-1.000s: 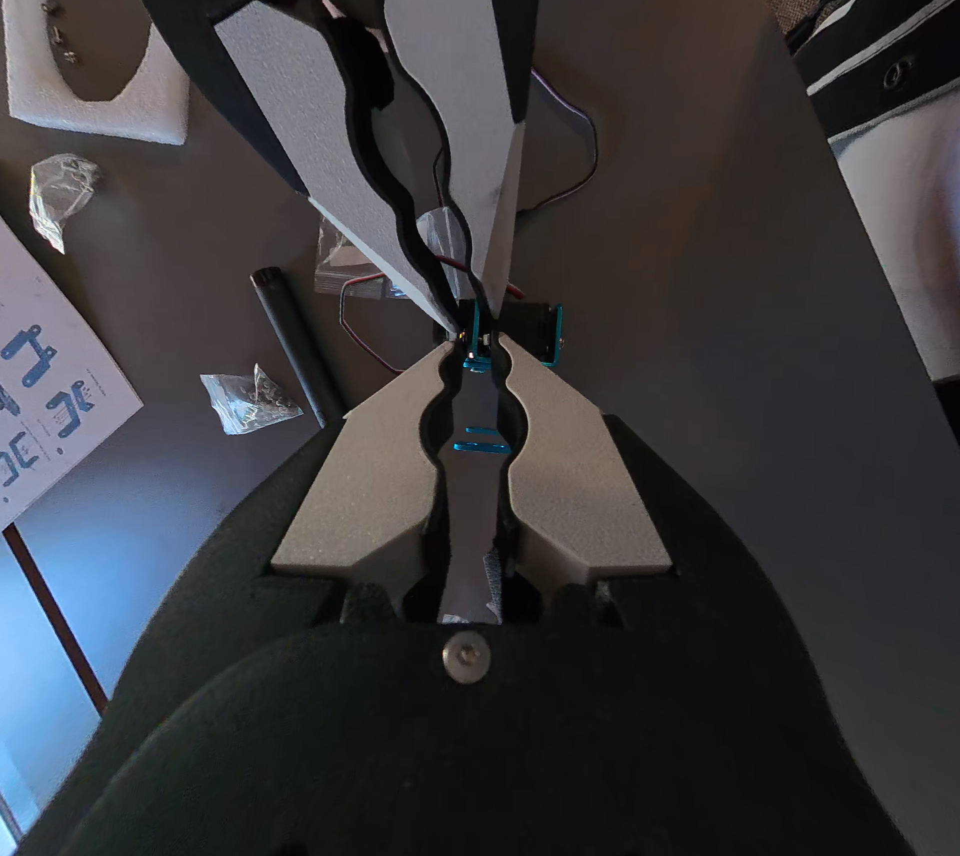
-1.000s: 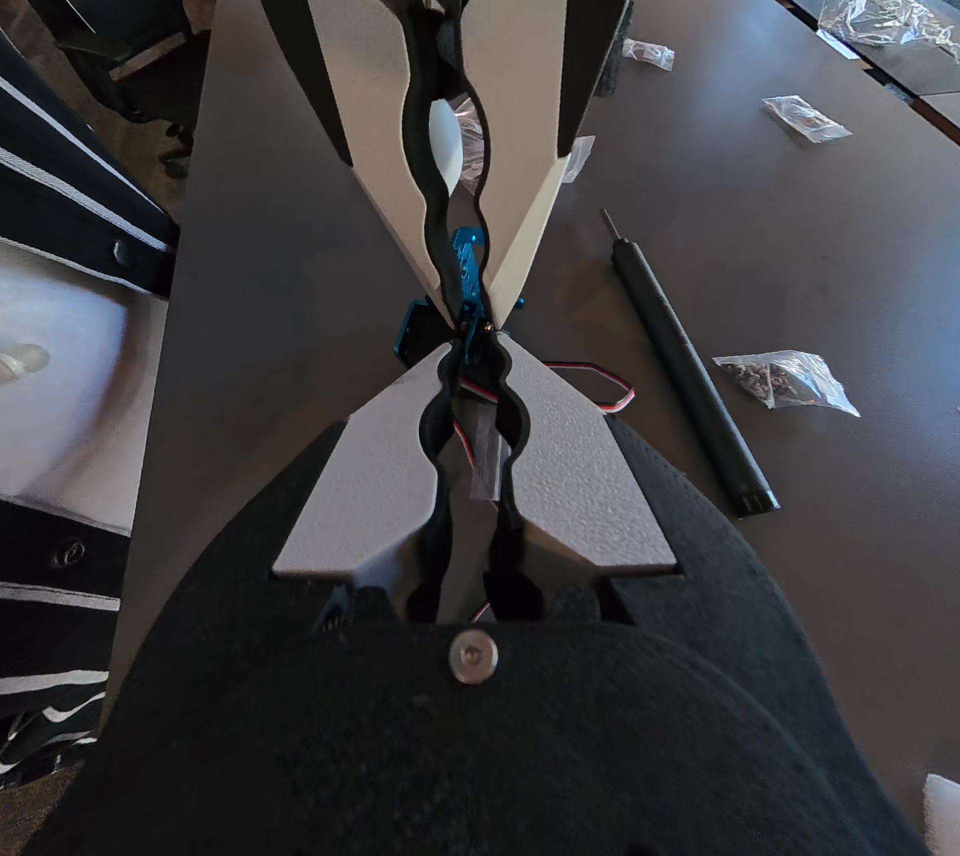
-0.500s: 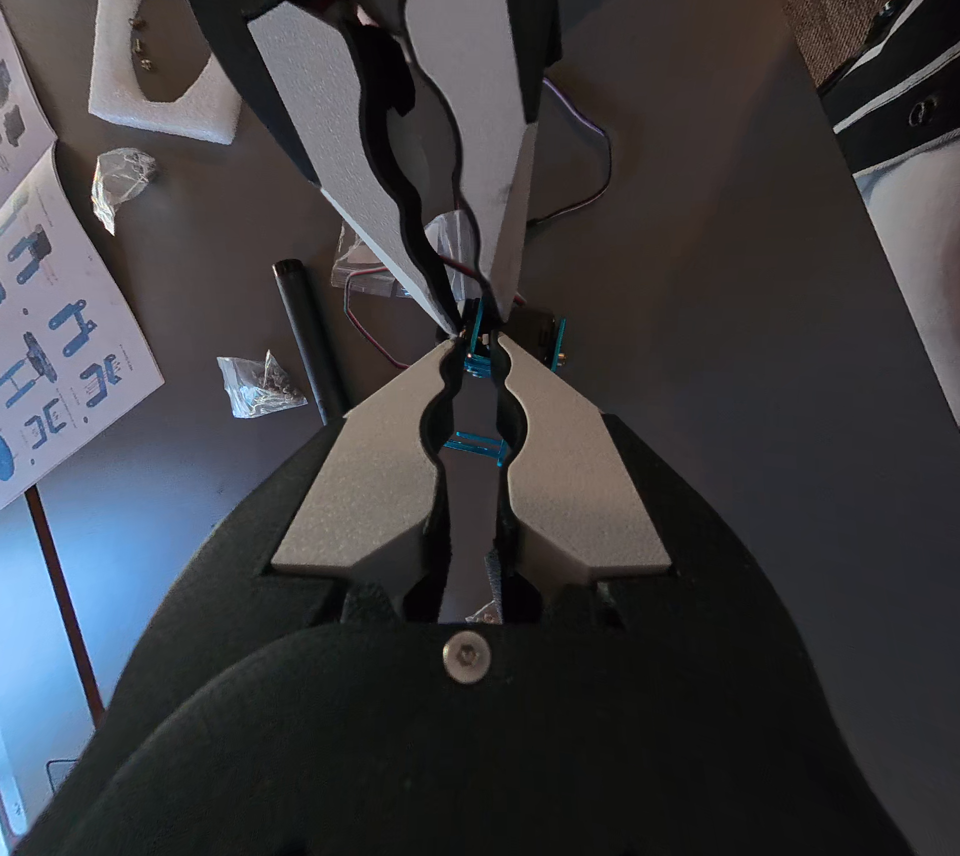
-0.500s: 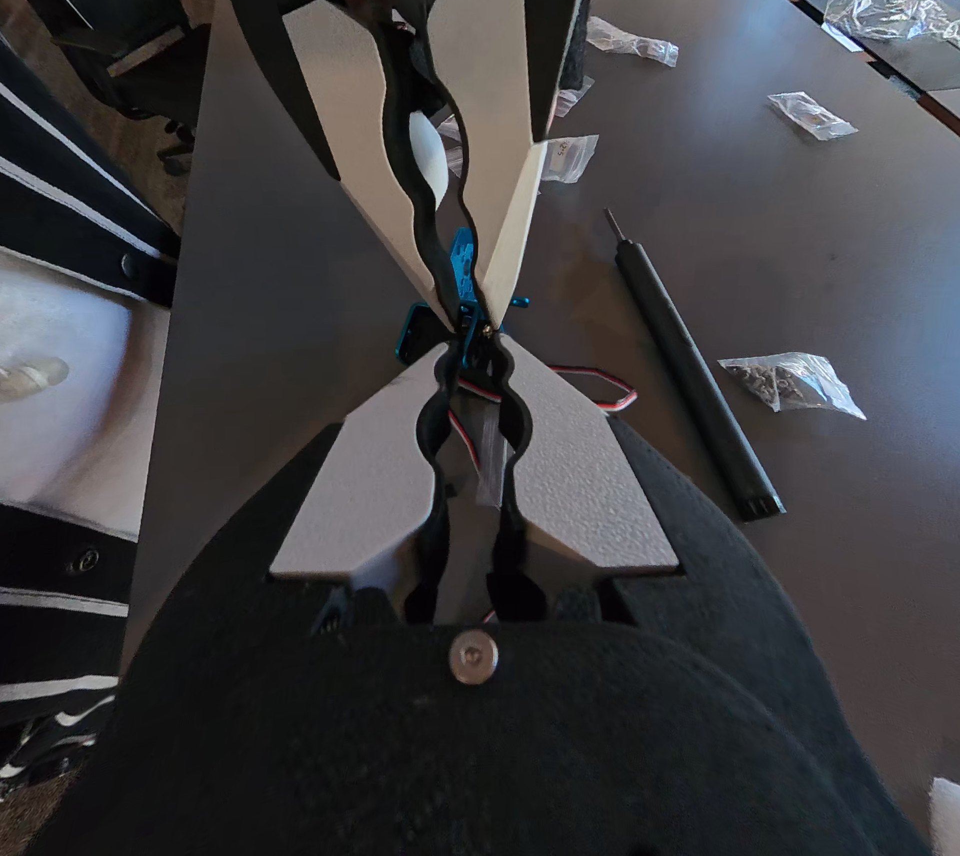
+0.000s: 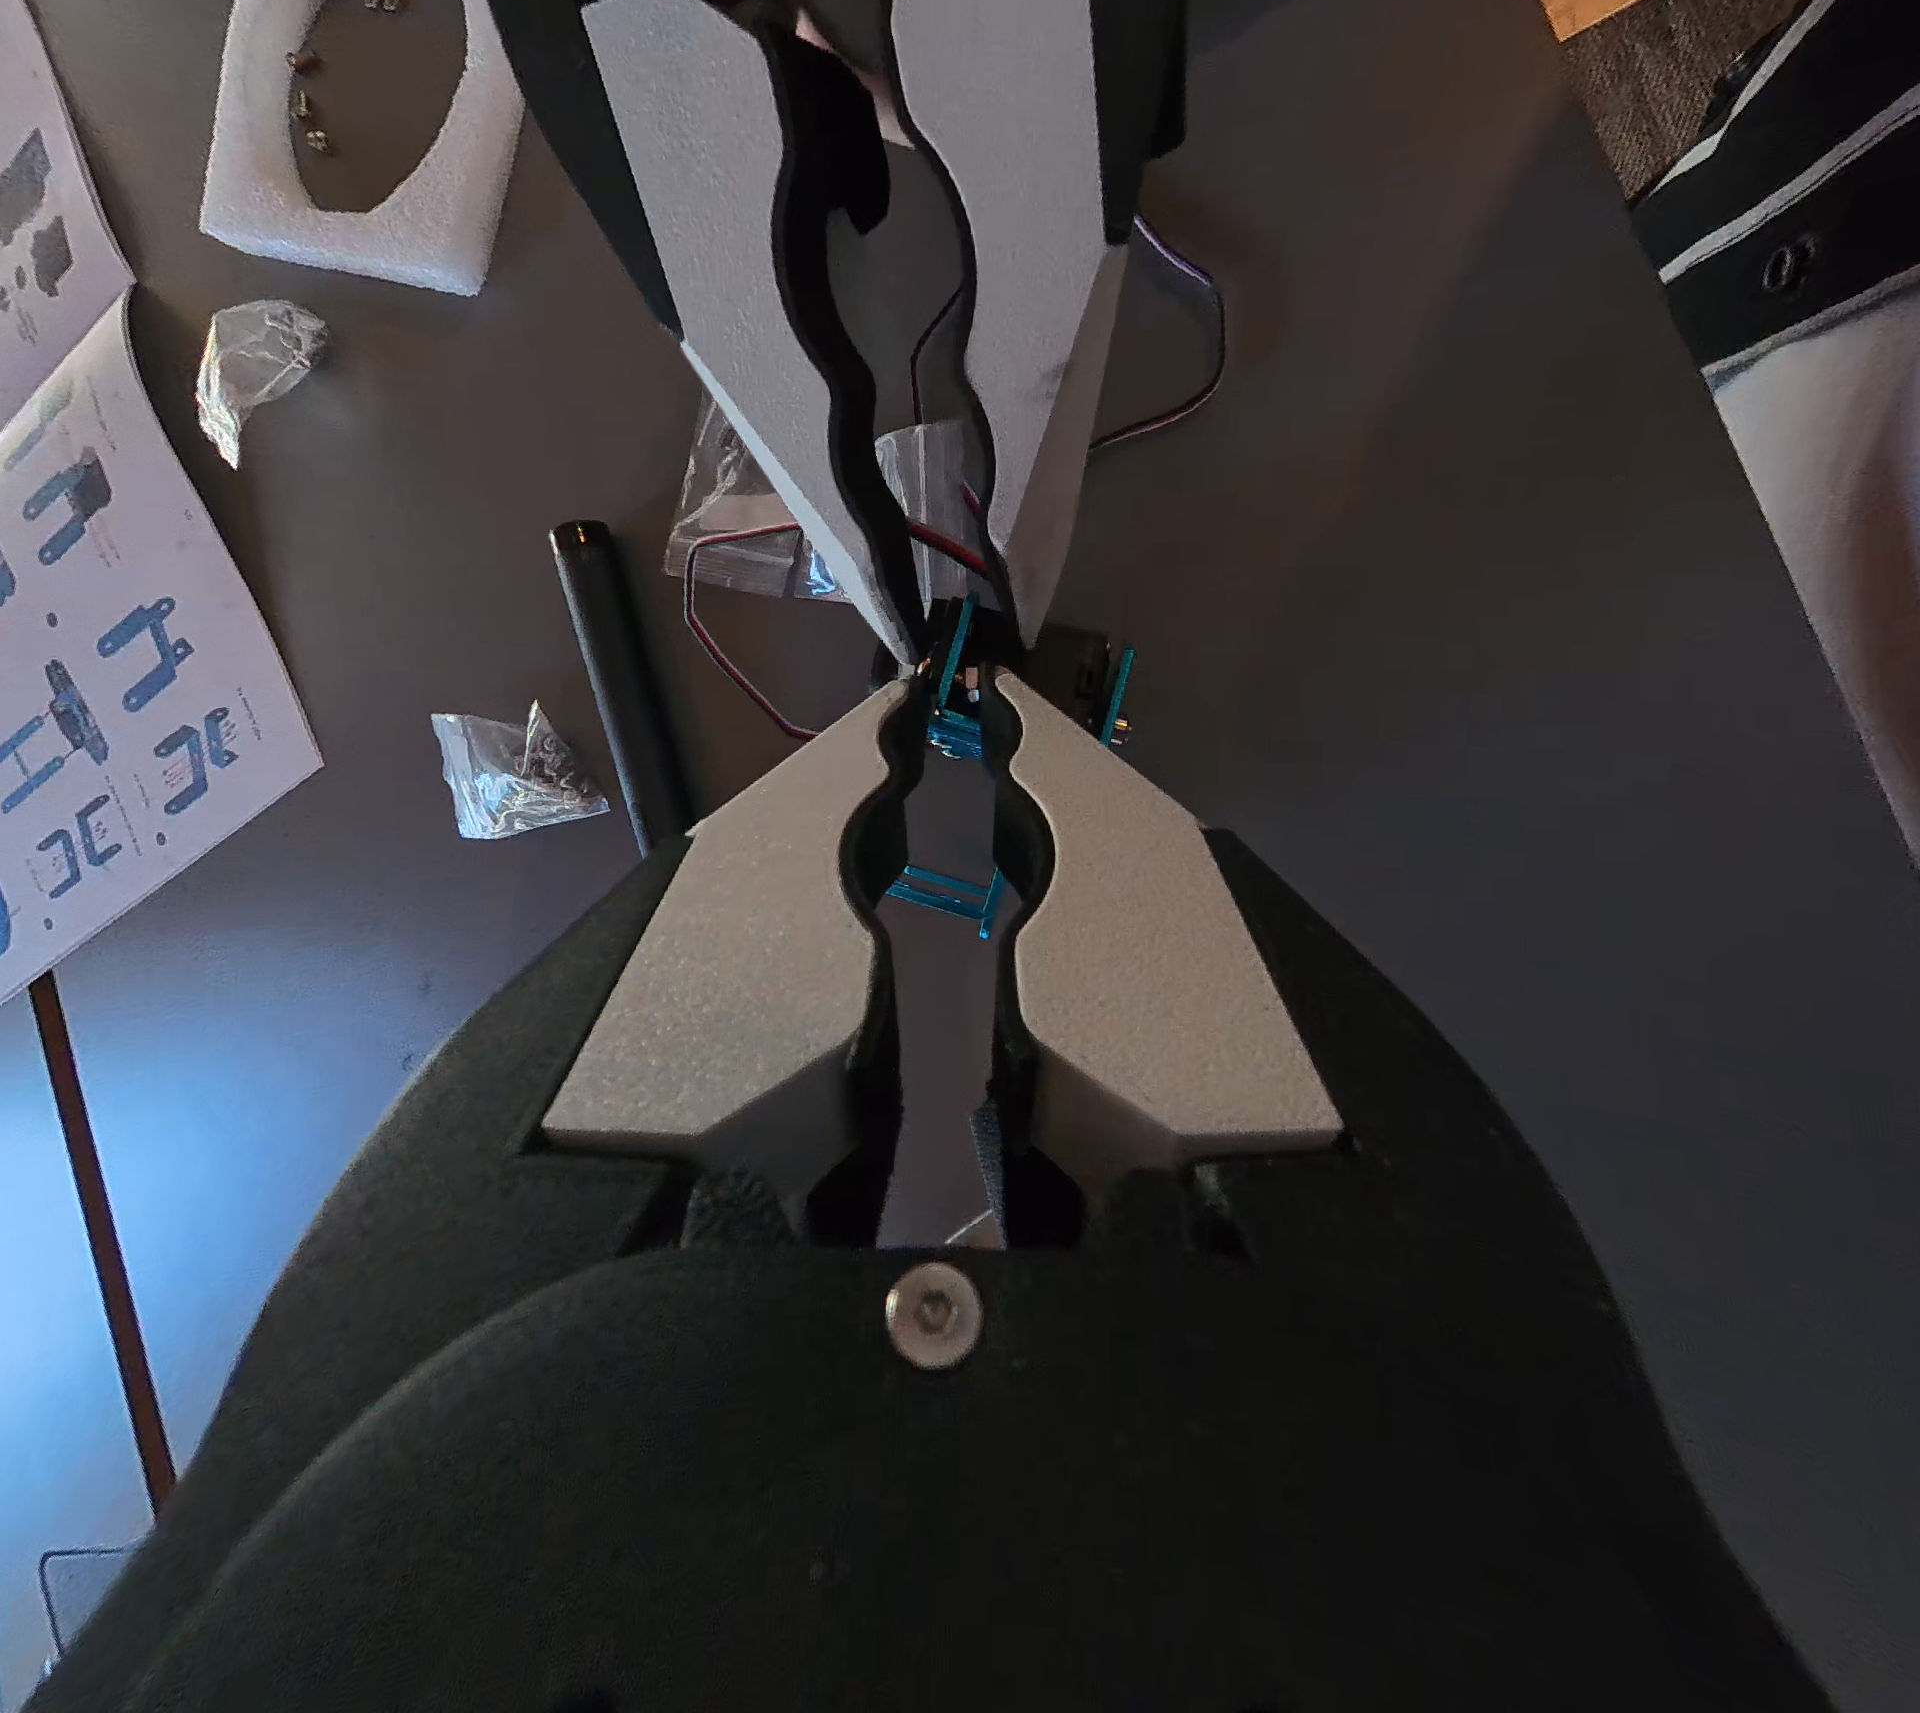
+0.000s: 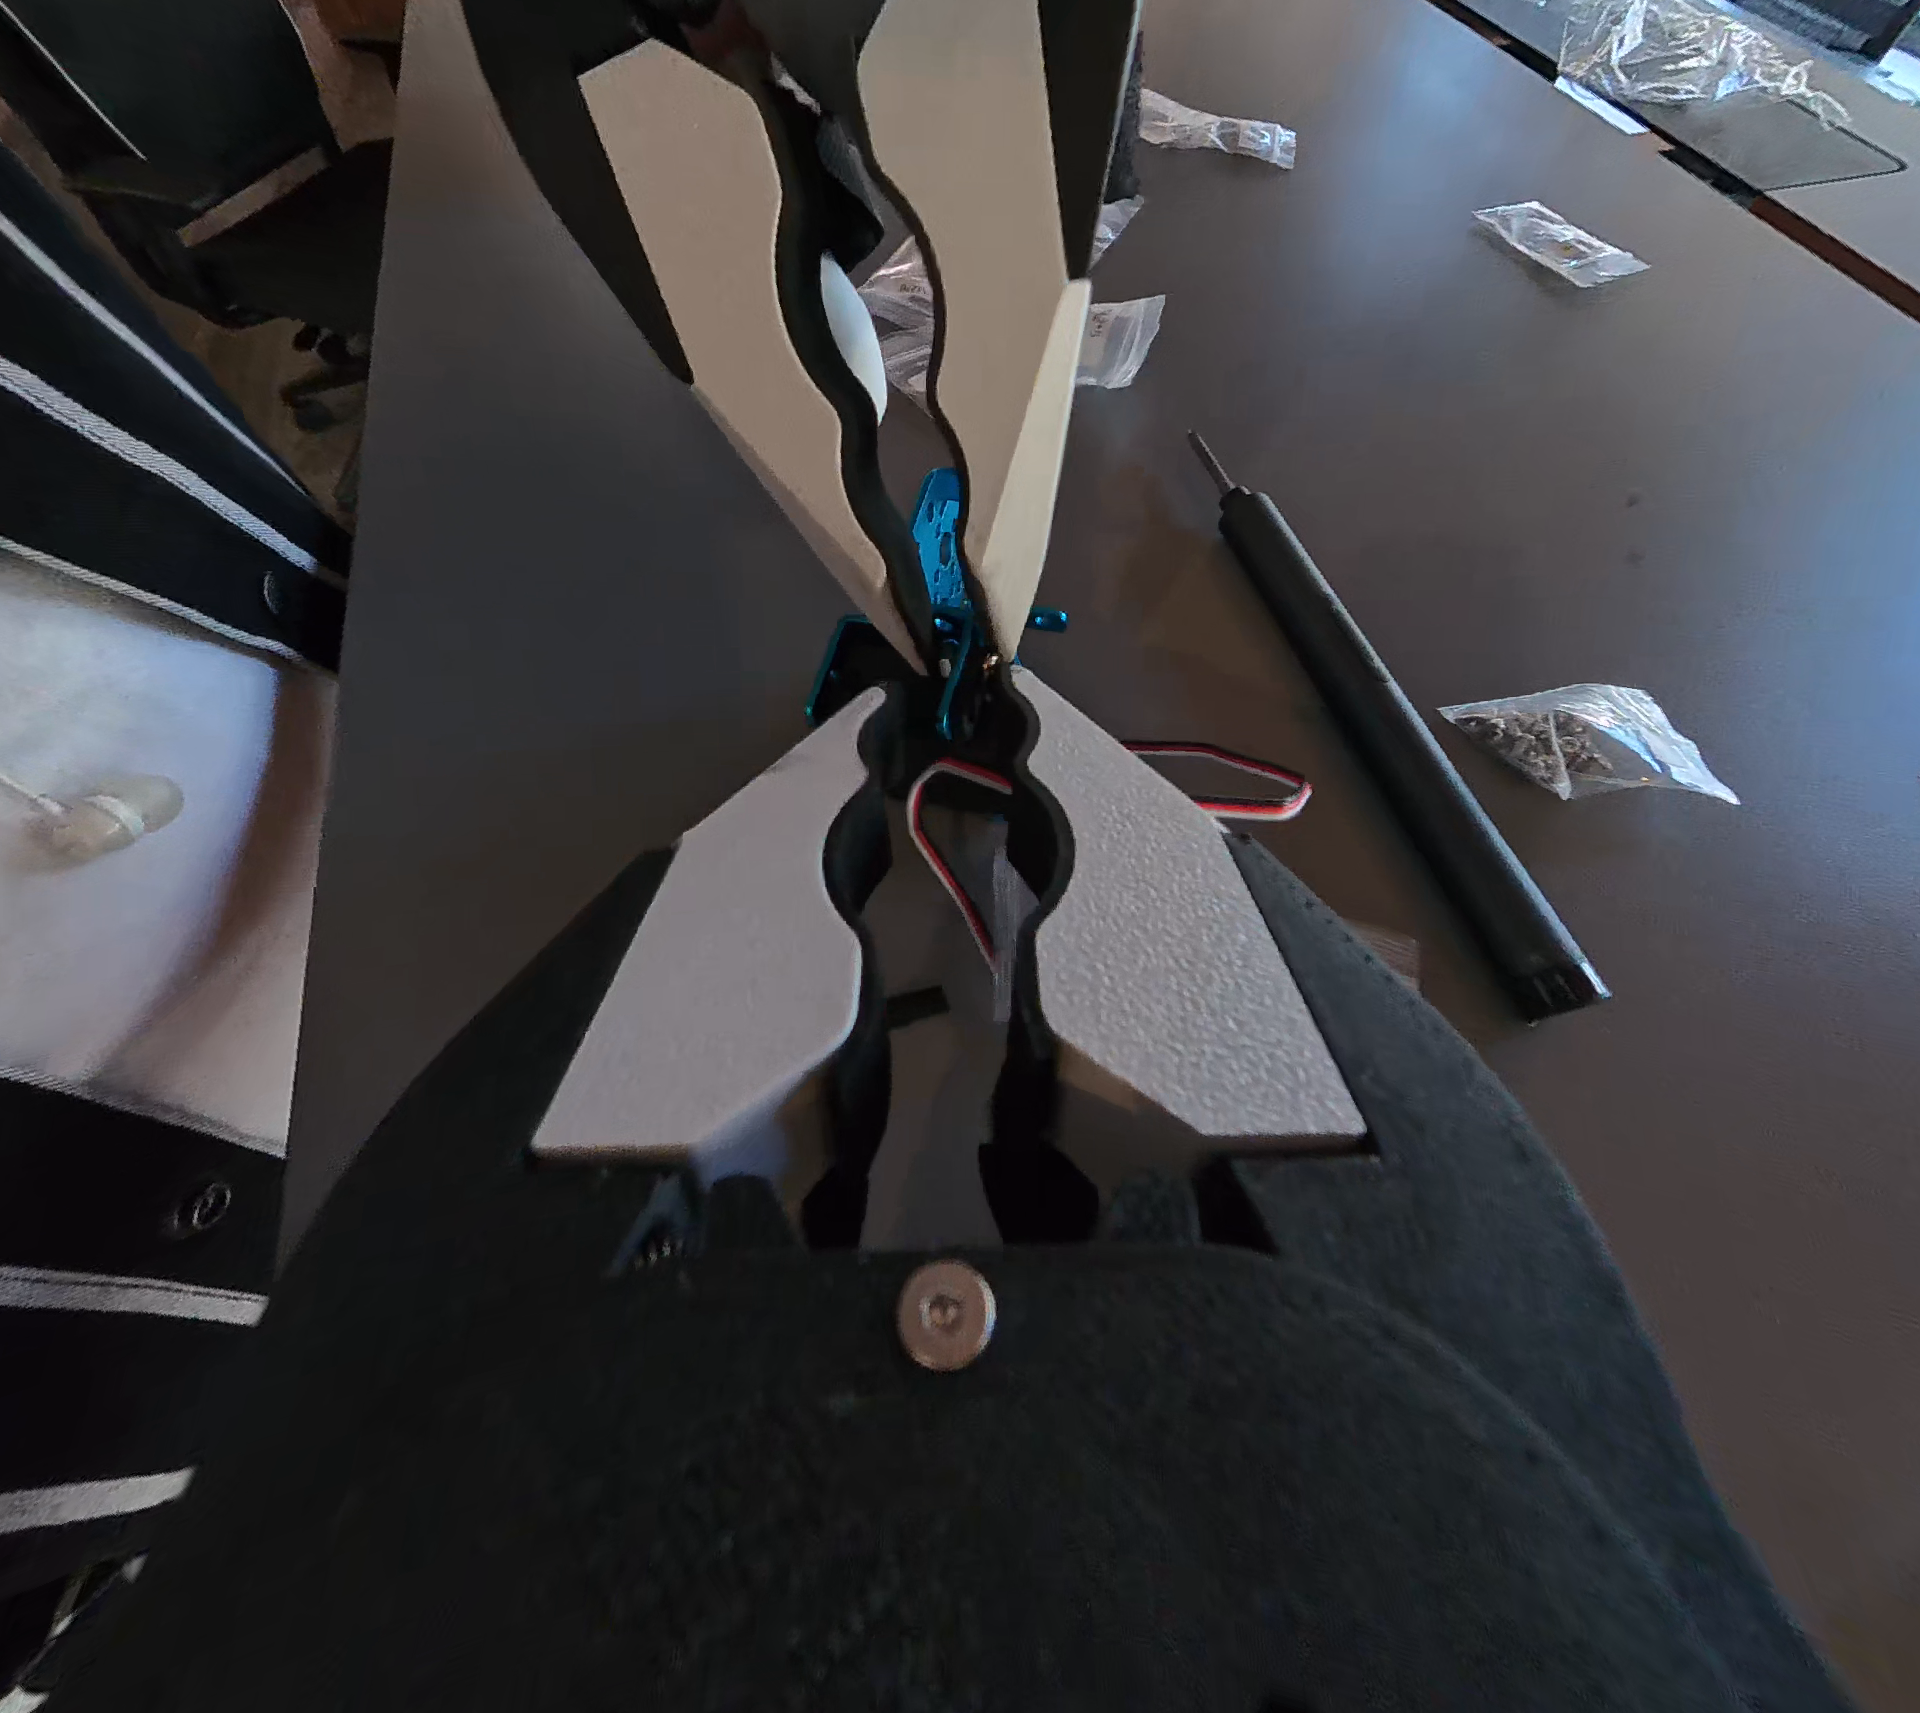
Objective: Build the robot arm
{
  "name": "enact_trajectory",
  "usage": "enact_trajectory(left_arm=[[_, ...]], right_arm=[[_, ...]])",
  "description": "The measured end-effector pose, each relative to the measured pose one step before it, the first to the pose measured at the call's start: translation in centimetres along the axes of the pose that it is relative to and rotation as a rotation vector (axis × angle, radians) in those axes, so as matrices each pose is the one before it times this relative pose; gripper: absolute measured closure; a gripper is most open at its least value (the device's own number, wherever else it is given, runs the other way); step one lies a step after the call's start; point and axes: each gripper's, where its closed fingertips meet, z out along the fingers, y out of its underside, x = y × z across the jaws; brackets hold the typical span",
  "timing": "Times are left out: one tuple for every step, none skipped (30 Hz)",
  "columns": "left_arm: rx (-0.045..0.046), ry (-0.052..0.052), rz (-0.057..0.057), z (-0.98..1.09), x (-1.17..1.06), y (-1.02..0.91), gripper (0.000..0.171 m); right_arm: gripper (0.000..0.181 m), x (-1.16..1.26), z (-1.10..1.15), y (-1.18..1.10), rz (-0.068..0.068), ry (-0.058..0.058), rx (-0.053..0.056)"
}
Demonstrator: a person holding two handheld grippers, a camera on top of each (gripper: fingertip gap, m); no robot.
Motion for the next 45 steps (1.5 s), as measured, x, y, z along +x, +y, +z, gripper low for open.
enact_trajectory(left_arm=[[0.00512,0.0063,0.0038,-0.007,0.027,-0.021,0.164],[0.00563,0.0045,0.0084,0.01,0.014,-0.018,0.164],[0.00386,0.0004,0.009,0.01,-0.058,-0.006,0.164],[0.0005,0.0005,0.0066,0.008,-0.068,0.005,0.164],[-0.00212,0.0018,0.0083,0.016,-0.059,0.016,0.164],[-0.0036,0.0,0.0112,0.01,-0.066,0.023,0.164],[-0.0042,-0.0001,0.0108,0.01,-0.07,0.008,0.164],[-0.00464,0.0011,0.0094,0.014,-0.035,-0.005,0.164],[-0.006,-0.0014,0.0081,0.023,-0.076,0.013,0.164],[-0.00719,-0.0043,0.0064,0.034,-0.113,0.022,0.164],[-0.00617,-0.0026,0.0052,0.029,-0.076,0.026,0.164],[-0.00564,-0.0007,0.004,0.005,-0.023,0.008,0.164],[-0.00461,-0.0006,0.0037,0.006,-0.029,0.012,0.164],[-0.00212,-0.0006,0.0039,-0.005,-0.003,0.007,0.164],[-0.00133,0.0003,0.0028,-0.01,-0.023,0.025,0.164],[-0.00213,0.0024,-0.0045,0.0,-0.036,0.039,0.164],[-0.00216,0.0033,-0.0115,0.002,-0.042,0.023,0.164],[-0.00165,0.0021,-0.011,0.002,-0.047,0.03,0.164],[-0.00149,0.0005,-0.0086,-0.001,-0.028,0.034,0.164],[-0.00112,-0.0005,-0.0086,-0.004,-0.028,0.027,0.164],[0.00018,0.0006,-0.0089,-0.008,0.006,-0.003,0.163],[0.00015,0.0004,-0.0112,-0.009,0.003,0.01,0.163],[-0.00133,-0.0002,-0.0124,-0.017,-0.017,0.019,0.163],[-0.00155,-0.0002,-0.0109,-0.007,-0.008,0.03,0.163],[-0.00151,-0.0007,-0.0103,-0.015,-0.024,0.024,0.163],[-0.00043,0.0005,-0.0095,0.0,-0.017,0.018,0.163],[0.00132,0.0038,-0.0088,-0.002,0.009,0.007,0.163],[0.00222,0.0073,-0.0071,-0.029,0.072,-0.008,0.162],[0.00099,0.0085,-0.0031,-0.053,0.088,-0.024,0.162],[-0.00297,0.0048,-0.002,-0.068,0.019,0.035,0.162],[-0.00618,0.0017,-0.0036,-0.057,-0.019,0.023,0.162],[-0.00642,0.0012,-0.0038,-0.064,-0.032,-0.003,0.163],[-0.0082,0.0014,-0.0061,-0.062,-0.036,0.007,0.165],[-0.01026,0.0037,-0.0086,-0.069,-0.024,-0.003,0.165],[-0.00888,0.0082,-0.006,-0.041,0.035,-0.003,0.166],[-0.00696,0.0063,-0.0021,-0.024,0.017,0.006,0.166],[-0.00593,0.0029,-0.0022,-0.001,-0.013,0.019,0.166],[-0.00591,0.0011,-0.0019,0.017,-0.001,0.004,0.165],[-0.00634,-0.0014,0.0026,0.024,-0.004,0.0,0.165],[-0.0065,-0.0043,0.0095,0.035,-0.029,0.008,0.165],[-0.00735,-0.0057,0.0128,0.064,-0.02,0.006,0.164],[-0.00686,-0.0051,0.0135,0.048,-0.023,-0.012,0.164],[-0.00278,-0.0035,0.0138,0.034,-0.031,-0.008,0.163],[0.00307,0.0004,0.0127,0.006,-0.009,-0.01,0.164],[0.00977,0.0014,0.0096,0.009,-0.002,-0.012,0.164]], right_arm=[[0.167,0.001,-0.004,0.015,-0.0099,0.0012,-0.0015],[0.17,0.091,-0.018,0.022,-0.0087,0.003,-0.0024],[0.171,0.094,-0.014,0.019,-0.0084,0.0031,-0.0013],[0.171,0.095,-0.007,-0.002,-0.0063,0.0001,0.0019],[0.171,0.041,-0.005,0.005,0.0,-0.0054,0.0016],[0.171,0.043,0.005,0.004,0.0056,-0.0069,0.0015],[0.171,0.024,-0.005,0.006,0.0048,-0.0077,0.0005],[0.171,0.013,-0.016,0.027,0.003,-0.0065,-0.0002],[0.172,0.063,-0.02,0.005,0.0035,-0.0034,-0.0001],[0.172,0.119,-0.022,0.012,0.0033,0.0018,0.0003],[0.172,0.111,-0.004,0.015,0.0015,0.0029,0.0012],[0.172,0.04,-0.014,0.014,0.0008,-0.0006,0.0016],[0.173,0.035,0.001,-0.002,0.0,0.0012,0.0012],[0.172,0.007,0.005,-0.001,-0.0034,0.001,0.0008],[0.172,0.006,0.0,0.004,-0.0016,0.0009,0.0006],[0.173,0.042,0.016,-0.019,-0.0003,0.0019,0.0021],[0.173,0.046,0.009,-0.005,0.0014,0.0018,0.0022],[0.173,0.07,-0.002,-0.009,0.0029,0.0023,0.0022],[0.173,0.057,0.014,-0.008,0.0027,0.0029,0.0034],[0.173,0.044,0.011,-0.018,0.0011,0.0024,0.0043],[0.173,0.035,0.009,-0.007,0.0014,0.0013,0.0034],[0.173,0.0,0.001,0.007,-0.001,0.0005,0.0013],[0.174,0.062,-0.003,-0.001,-0.0012,0.0044,0.0002],[0.174,0.04,0.025,-0.008,0.0016,0.0015,-0.0002],[0.174,0.047,0.021,-0.006,0.0063,0.0008,0.0],[0.174,0.033,0.02,-0.007,0.0059,-0.0001,0.001],[0.174,-0.005,0.002,-0.005,0.0015,-0.0006,0.0024],[0.174,-0.031,-0.005,0.008,0.0007,-0.0029,0.0015],[0.174,-0.073,0.004,0.008,0.0003,-0.005,0.0],[0.174,-0.034,0.031,-0.008,0.0006,-0.0023,0.0015],[0.175,0.029,0.035,-0.022,0.0007,0.0012,0.0026],[0.175,0.006,0.016,-0.01,-0.002,0.0004,0.0012],[0.175,0.012,-0.002,-0.006,-0.0033,0.0015,0.0006],[0.175,0.036,0.01,-0.014,-0.0038,0.0042,0.0007],[0.176,-0.013,0.012,0.004,-0.0034,0.0019,0.0],[0.176,-0.029,0.011,-0.005,-0.0031,0.0003,-0.0002],[0.176,0.008,0.008,-0.008,-0.0012,0.0019,0.0003],[0.176,0.019,0.007,-0.011,-0.0008,0.0007,-0.0003],[0.176,0.006,-0.017,0.011,-0.0014,0.0003,0.0006],[0.176,0.005,0.002,-0.002,-0.0003,0.0002,0.0021],[0.176,-0.003,0.008,-0.011,0.0003,-0.0004,0.0017],[0.176,-0.01,-0.001,-0.007,-0.0012,-0.0007,0.0006],[0.176,-0.018,-0.005,0.006,-0.0008,-0.0014,0.0006],[0.176,0.005,0.0,0.0,0.0026,-0.0022,0.0013],[0.175,0.037,-0.008,0.009,0.0051,-0.0009,0.0018]])
